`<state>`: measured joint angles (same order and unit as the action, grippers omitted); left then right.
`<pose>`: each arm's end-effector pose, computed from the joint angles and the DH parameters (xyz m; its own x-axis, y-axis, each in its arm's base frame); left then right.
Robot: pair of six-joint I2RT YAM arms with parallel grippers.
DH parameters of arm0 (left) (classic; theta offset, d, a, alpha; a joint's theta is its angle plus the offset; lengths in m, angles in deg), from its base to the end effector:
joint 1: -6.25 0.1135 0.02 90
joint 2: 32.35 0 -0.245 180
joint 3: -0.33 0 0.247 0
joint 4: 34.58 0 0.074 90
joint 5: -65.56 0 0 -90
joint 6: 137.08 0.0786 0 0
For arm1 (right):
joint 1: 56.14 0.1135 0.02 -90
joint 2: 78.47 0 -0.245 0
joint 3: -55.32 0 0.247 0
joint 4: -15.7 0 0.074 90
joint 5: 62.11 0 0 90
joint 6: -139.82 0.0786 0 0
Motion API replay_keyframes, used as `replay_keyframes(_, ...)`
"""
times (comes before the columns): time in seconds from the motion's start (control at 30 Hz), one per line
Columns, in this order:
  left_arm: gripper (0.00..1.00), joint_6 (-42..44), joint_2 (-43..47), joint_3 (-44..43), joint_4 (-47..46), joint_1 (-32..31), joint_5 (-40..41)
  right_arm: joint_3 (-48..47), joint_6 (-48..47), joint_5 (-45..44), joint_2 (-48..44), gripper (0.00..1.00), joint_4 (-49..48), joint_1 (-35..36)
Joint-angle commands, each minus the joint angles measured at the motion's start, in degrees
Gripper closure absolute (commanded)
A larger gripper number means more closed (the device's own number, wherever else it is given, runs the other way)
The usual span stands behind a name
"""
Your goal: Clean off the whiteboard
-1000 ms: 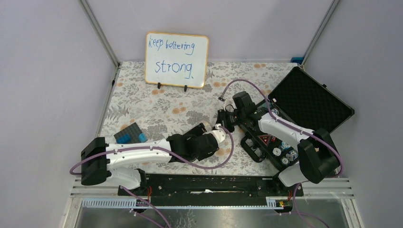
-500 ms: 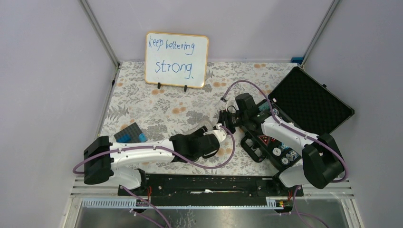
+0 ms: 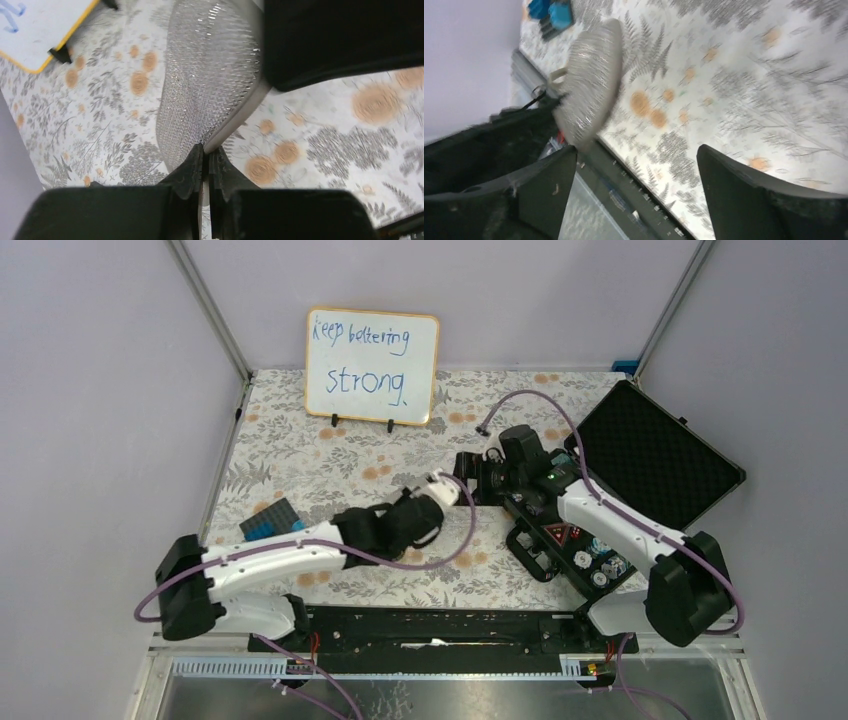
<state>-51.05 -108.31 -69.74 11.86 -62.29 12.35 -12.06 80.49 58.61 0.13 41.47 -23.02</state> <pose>0.1499 -0.2526 0.2174 -0.3312 0.6910 -0.6425 0.5899 0.6831 0.4306 0.2519 0.2123 0.2204 -0.8474 -0.0292 -0.5302 -0.4409 0.5952 0.6718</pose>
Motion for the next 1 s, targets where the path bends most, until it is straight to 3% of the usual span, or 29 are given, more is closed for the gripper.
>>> replay_keyframes(0.0,1.00,-4.55,9.17,1.42,-5.84,8.07,2.84,-3.79,0.36,-18.69,-4.99,0.01,3.50,-0.69)
replay_keyframes(0.13,1.00,-11.38,12.12,0.53,-4.27,16.25,4.32,-6.32,-1.13,-27.43,-4.81,0.00,9.42,-1.79)
replay_keyframes(0.33,1.00,-17.66,14.81,-0.39,-2.26,25.09,2.29,-11.61,-4.79,-25.97,-0.34,0.00,15.52,-3.31)
replay_keyframes(0.63,1.00,-23.05,16.99,0.12,-1.95,28.63,3.39,-11.85,5.38,-23.01,7.16,0.00,1.05,-3.35)
replay_keyframes(0.73,1.00,-23.42,17.32,0.96,-3.37,28.73,3.42,-12.02,4.38,-19.35,9.68,0.00,-8.25,-3.31)
replay_keyframes(0.97,1.00,-23.97,16.06,1.70,-3.95,28.73,3.19,-17.07,5.69,-19.78,22.28,0.01,-27.59,-3.46)
